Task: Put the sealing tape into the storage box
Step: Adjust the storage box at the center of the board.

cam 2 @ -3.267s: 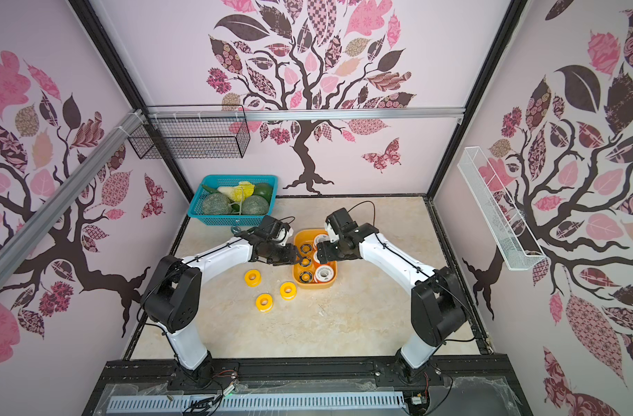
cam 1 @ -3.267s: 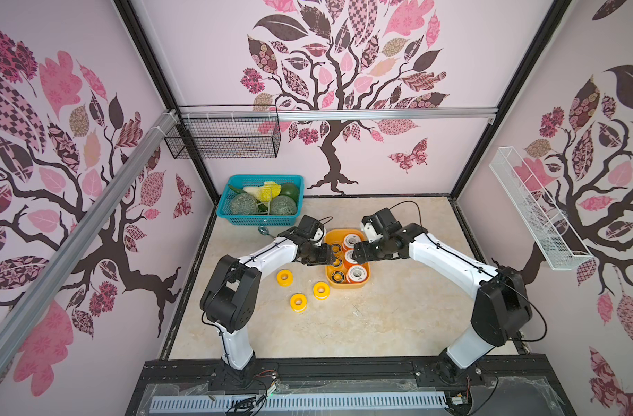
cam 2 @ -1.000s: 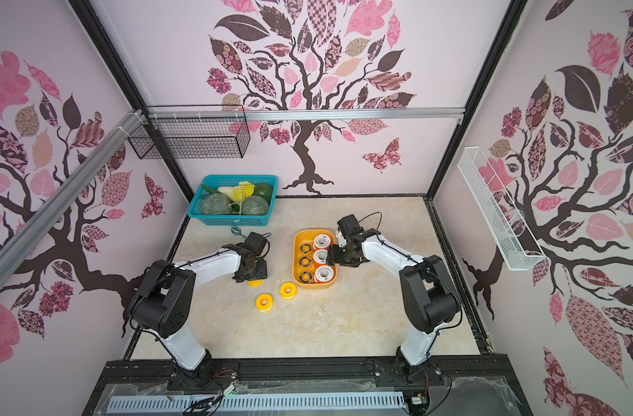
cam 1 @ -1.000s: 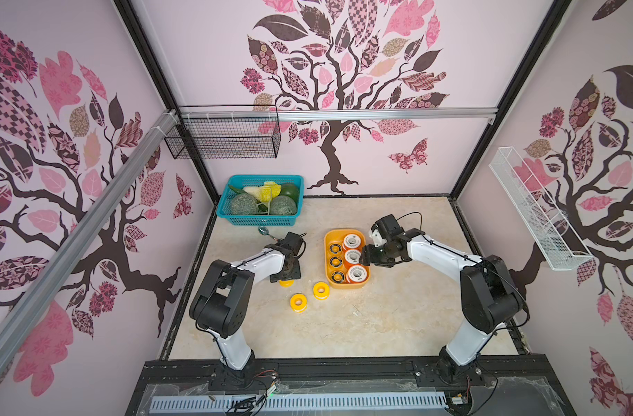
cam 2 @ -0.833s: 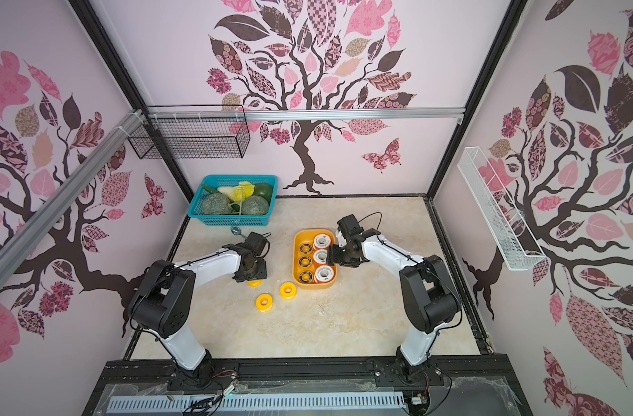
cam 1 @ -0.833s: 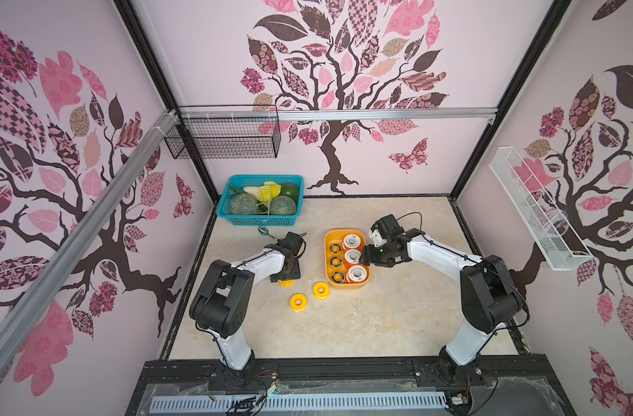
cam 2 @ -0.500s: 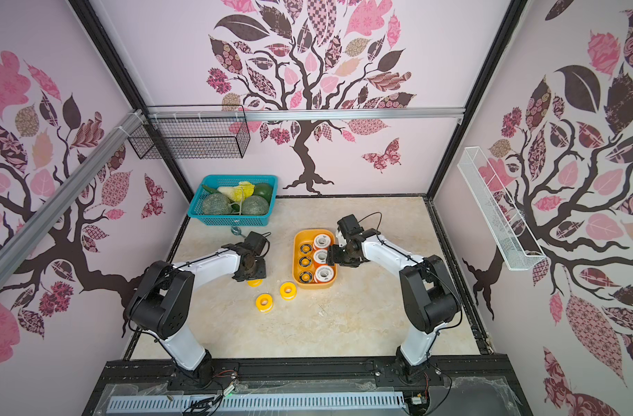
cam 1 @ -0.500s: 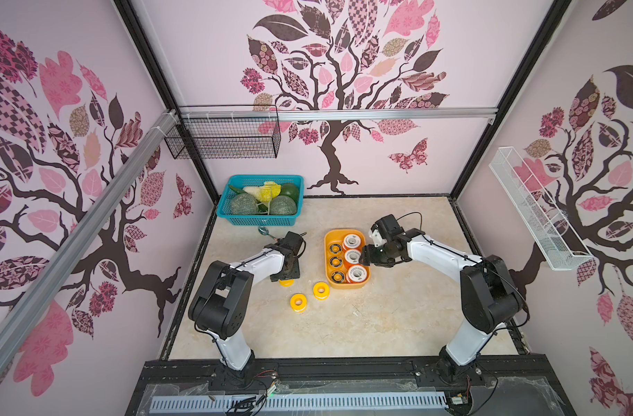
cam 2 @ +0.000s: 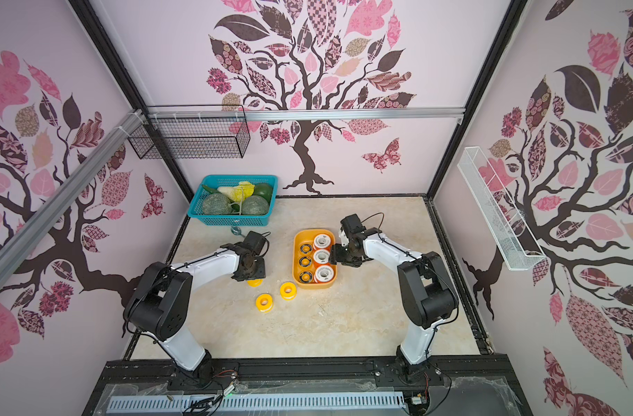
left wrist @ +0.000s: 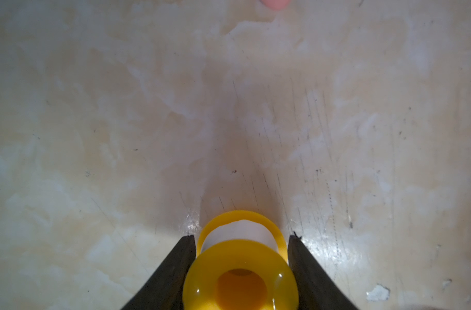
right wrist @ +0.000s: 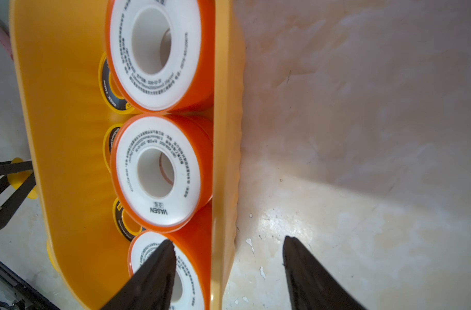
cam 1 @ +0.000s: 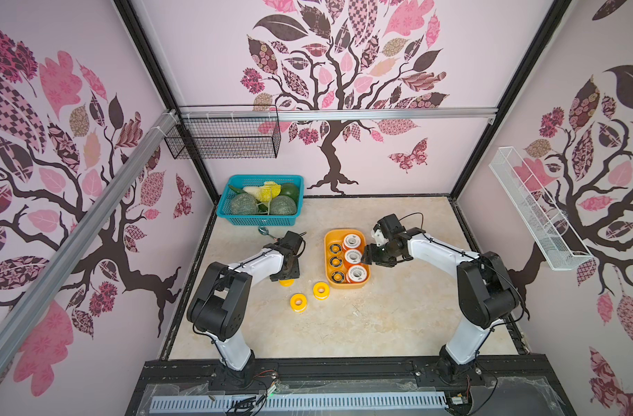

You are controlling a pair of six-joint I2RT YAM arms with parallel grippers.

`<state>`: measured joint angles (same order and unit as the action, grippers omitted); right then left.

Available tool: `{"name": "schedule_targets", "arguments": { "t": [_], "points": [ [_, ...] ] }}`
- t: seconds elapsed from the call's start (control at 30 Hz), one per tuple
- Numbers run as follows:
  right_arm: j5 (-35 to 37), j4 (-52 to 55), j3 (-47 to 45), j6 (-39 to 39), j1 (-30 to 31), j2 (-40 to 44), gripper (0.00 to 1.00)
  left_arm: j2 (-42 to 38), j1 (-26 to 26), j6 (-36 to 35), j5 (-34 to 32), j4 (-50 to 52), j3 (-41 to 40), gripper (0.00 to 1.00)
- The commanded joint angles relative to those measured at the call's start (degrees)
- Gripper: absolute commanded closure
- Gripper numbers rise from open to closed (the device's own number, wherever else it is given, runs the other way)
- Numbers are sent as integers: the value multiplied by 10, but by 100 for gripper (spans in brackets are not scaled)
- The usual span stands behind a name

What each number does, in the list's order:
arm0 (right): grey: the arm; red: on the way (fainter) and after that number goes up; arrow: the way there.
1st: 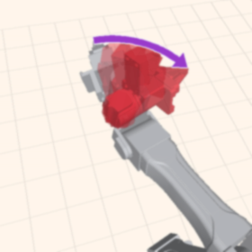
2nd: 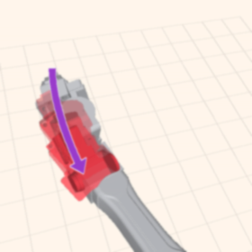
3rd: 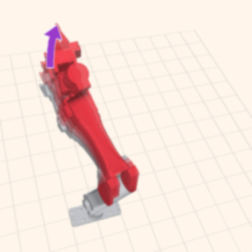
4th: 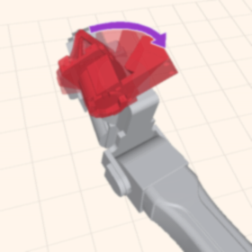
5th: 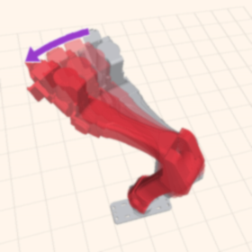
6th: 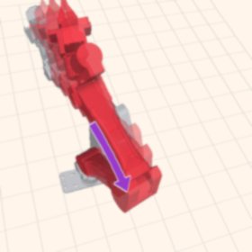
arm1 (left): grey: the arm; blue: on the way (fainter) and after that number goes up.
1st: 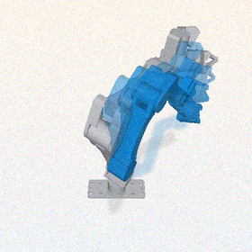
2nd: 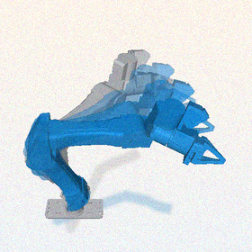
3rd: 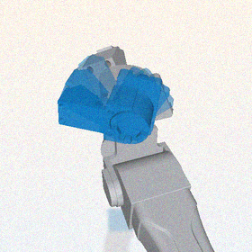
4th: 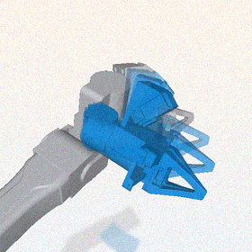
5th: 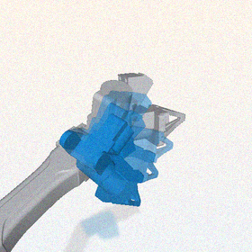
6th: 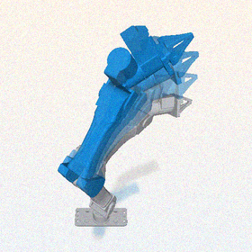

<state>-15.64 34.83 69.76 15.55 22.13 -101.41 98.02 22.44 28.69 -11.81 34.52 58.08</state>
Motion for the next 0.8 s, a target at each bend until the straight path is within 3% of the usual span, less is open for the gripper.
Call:
{"name": "schedule_targets", "arguments": {
  "t": [0.0, 0.37, 0.63, 0.77],
  "points": [
    [-17, -6, 30, -6, -8, -14, 34, -22, 0, -4, 4, 10, 18, 43],
    [-17, -1, 47, -11, -18, -34, 43, -33, 1, -12, 30, 26, 47, 43],
    [-22, 2, 50, -14, -20, -42, 56, -32, 7, -24, 36, 46, 89, 43],
    [-24, 3, 49, -13, -20, -42, 68, -23, 13, -27, 38, 57, 116, 43]
  ]
}}
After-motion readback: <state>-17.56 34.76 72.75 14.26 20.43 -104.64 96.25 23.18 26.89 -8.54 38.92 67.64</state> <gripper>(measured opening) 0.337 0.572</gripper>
